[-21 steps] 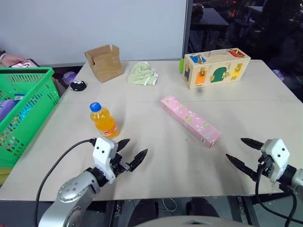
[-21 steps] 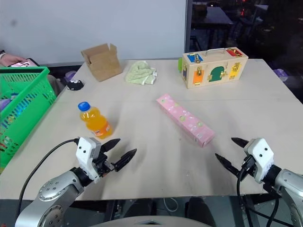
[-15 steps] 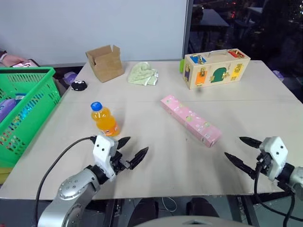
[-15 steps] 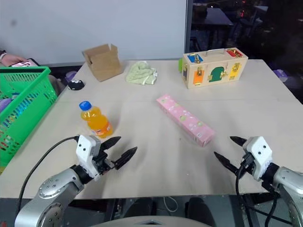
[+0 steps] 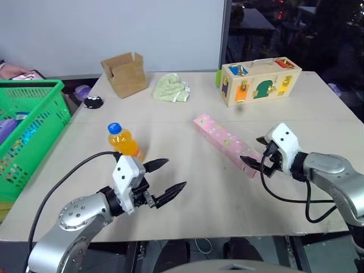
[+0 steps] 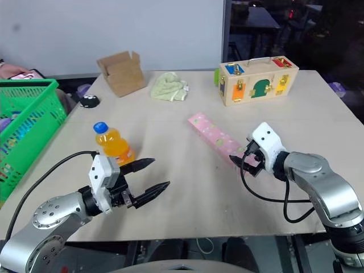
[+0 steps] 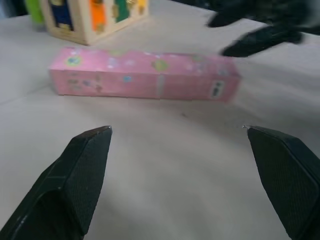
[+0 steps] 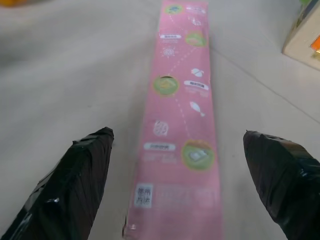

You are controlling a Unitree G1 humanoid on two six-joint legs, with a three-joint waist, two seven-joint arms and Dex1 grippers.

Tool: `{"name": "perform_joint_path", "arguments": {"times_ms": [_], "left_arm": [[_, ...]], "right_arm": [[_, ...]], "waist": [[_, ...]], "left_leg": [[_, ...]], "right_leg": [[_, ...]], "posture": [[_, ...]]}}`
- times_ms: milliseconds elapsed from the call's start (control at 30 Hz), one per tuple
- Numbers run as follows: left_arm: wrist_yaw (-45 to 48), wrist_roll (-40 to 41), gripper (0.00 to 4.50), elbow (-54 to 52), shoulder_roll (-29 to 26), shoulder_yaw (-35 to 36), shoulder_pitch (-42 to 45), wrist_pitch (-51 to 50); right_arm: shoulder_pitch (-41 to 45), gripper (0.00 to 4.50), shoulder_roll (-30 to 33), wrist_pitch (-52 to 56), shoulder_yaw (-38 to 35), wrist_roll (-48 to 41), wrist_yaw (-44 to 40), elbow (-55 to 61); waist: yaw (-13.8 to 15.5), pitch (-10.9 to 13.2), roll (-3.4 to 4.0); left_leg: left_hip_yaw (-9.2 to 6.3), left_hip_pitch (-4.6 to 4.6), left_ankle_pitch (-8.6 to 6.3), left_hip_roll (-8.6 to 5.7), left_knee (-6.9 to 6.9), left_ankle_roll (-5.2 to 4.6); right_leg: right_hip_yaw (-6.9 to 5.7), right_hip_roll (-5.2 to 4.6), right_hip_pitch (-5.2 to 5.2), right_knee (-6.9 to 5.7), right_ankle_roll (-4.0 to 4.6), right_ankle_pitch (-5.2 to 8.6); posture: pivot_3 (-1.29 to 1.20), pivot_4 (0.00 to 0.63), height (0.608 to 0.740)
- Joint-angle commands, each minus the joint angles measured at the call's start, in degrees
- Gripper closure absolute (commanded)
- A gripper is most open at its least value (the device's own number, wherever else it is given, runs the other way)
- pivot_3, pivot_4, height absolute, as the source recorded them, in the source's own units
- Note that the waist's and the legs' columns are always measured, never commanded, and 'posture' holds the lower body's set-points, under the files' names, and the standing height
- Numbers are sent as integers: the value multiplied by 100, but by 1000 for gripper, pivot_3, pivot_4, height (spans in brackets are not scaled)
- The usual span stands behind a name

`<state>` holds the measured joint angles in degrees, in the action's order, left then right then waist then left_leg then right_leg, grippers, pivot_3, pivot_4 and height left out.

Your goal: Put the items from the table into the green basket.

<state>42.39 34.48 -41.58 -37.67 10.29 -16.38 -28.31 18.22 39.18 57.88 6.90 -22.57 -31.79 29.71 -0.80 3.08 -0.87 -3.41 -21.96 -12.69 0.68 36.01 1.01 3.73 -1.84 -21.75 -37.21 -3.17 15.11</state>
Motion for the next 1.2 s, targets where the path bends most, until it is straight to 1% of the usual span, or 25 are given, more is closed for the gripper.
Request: {"name": "perform_joint_path", "arguments": {"times_ms": [33,167,267,300,400,533,667,767,867,900,933,967,1000,1033,1100,1200], "left_arm": [[70,10,0,-181,-66,7,110,159],[-96,-80,0,-197,65,-76,104,219],[-198,-177,0,-217,154,-184,76,271],[-213,-204,0,-233,165,-212,58,286],[-239,-273,0,-241,231,-298,12,348],[-234,-253,0,-134,306,-331,16,430],[-100,-270,0,105,288,-326,149,527],[-82,-150,0,265,375,-362,319,497],[-206,145,0,357,549,-342,499,288],[-263,276,0,392,600,-314,579,183],[-367,433,0,456,680,-274,684,40],[-472,590,0,519,740,-242,774,-117],[-571,771,0,586,790,-232,844,-316],[-654,920,0,641,841,-228,902,-457],[-994,1361,0,803,1035,-159,1069,-827],[-1281,1997,0,1024,1253,-79,1322,-1222]], "right_arm": [[497,73,-123,239,351,200,133,-268],[992,73,-455,561,700,336,270,-779],[1123,73,-447,603,1102,566,241,-1097],[1134,73,-440,518,1208,682,269,-1184],[1289,73,-438,434,1641,1113,391,-1541],[1505,73,-775,748,1583,1056,327,-2067],[1761,73,-879,852,1643,1117,209,-2402],[1939,73,-985,767,1691,1199,154,-2811],[1990,73,-1033,750,1725,1169,-3,-2950],[1974,599,-1034,746,1729,1163,-42,-2960],[1938,913,-1013,683,1745,1196,-64,-2959],[1905,1477,-991,617,1754,1222,-92,-2946],[1848,1588,-1004,590,1669,1192,-94,-2890],[1799,2074,-1018,608,1569,1134,-114,-2830],[1633,2562,-944,520,1369,1042,-185,-2581],[1311,2562,-1037,559,652,500,-415,-1989]], "waist": [[3,0,0],[3,0,0],[14,0,0],[18,0,0],[15,-4,-2],[-2,-4,-3],[2,-7,-7],[-12,-7,-7],[-23,-8,-8],[-25,-8,-9],[-26,-11,-13],[-32,-12,-14],[-39,-13,-15],[-46,-16,-16],[-85,-23,-25],[-144,-24,-28]], "left_leg": [[-1,-1,0,0,0,0],[0,-1,0,0,1,0],[-2,-1,0,0,0,-1],[-5,-3,0,0,-1,-1],[-4,2,0,0,-1,-2],[0,3,0,1,1,-2],[-1,12,0,5,5,-2],[-2,15,0,5,8,-2],[-1,14,0,5,14,-2],[0,14,0,5,15,-2],[0,13,0,5,18,-2],[-1,14,0,5,18,-2],[-1,15,0,6,19,-2],[-1,17,0,6,19,-2],[-2,19,1,7,23,-2],[-6,15,1,8,27,-3]], "right_leg": [[0,0,0,0,0,0],[0,0,0,-1,-1,-1],[0,3,0,-1,6,-5],[-1,4,0,-1,17,-12],[-1,5,2,-3,14,-10],[3,5,0,-10,1,-2],[3,12,1,-28,1,-2],[3,13,0,-36,0,-1],[4,13,2,-37,0,-1],[5,13,2,-37,-1,-2],[5,14,2,-39,-1,-2],[5,14,2,-41,-1,-2],[5,15,2,-43,-2,-2],[5,15,3,-44,-2,-2],[5,17,4,-50,-3,-2],[5,19,4,-50,-4,-2]], "posture": [[49,0,740],[61,0,740],[67,0,740],[67,0,740],[79,0,740],[77,0,740],[58,0,740],[38,0,740],[30,0,740],[30,0,740],[30,0,740],[17,0,740],[17,0,740],[17,0,740],[4,0,740],[-16,0,740]]}}
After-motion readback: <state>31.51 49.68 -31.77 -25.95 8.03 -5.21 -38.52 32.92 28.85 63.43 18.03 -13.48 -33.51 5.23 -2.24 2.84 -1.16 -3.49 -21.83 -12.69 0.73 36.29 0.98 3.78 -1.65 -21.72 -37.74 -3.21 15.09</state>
